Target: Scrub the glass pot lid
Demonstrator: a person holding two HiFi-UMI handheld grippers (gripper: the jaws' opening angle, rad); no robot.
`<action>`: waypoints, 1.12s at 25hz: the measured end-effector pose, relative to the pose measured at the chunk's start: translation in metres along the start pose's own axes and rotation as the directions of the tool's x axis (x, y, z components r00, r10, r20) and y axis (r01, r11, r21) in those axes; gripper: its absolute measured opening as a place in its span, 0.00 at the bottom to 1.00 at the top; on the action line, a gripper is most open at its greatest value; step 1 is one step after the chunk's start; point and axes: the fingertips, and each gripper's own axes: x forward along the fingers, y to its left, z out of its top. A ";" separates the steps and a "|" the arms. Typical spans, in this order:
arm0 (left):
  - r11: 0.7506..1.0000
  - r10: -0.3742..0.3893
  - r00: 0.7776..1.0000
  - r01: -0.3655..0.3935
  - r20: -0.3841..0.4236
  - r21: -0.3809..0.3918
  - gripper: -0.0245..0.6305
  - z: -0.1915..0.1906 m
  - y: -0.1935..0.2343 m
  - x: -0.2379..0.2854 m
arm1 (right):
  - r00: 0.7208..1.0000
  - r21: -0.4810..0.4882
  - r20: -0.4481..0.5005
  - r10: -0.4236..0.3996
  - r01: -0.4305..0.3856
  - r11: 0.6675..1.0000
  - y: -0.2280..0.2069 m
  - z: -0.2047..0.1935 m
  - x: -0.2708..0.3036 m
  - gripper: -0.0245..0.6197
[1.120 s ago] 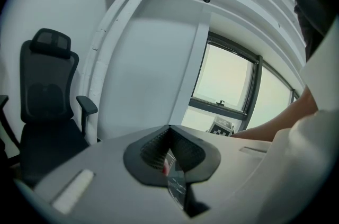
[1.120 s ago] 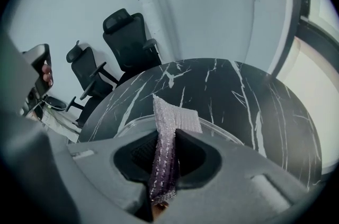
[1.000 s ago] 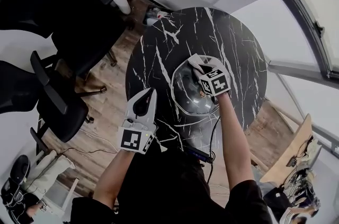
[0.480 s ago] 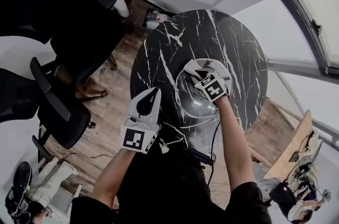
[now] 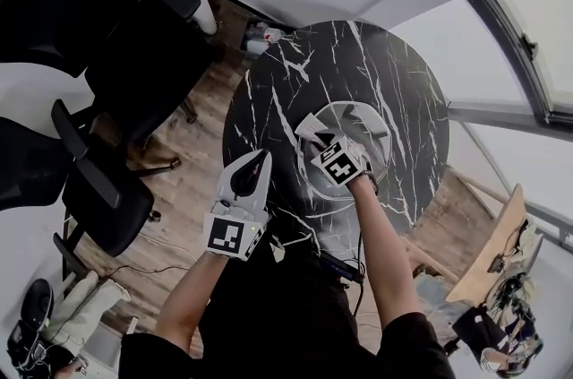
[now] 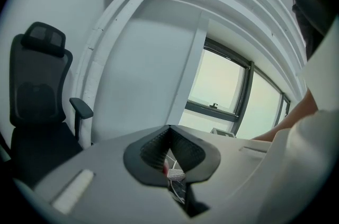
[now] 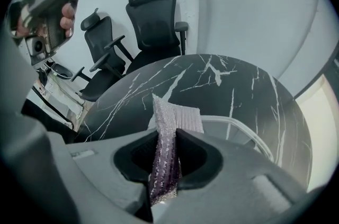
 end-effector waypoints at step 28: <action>0.997 0.002 1.000 -0.003 0.004 0.072 0.04 -0.020 -0.083 -0.037 | 0.992 -0.276 0.052 0.112 -0.094 0.957 0.124 -0.097 0.001 0.15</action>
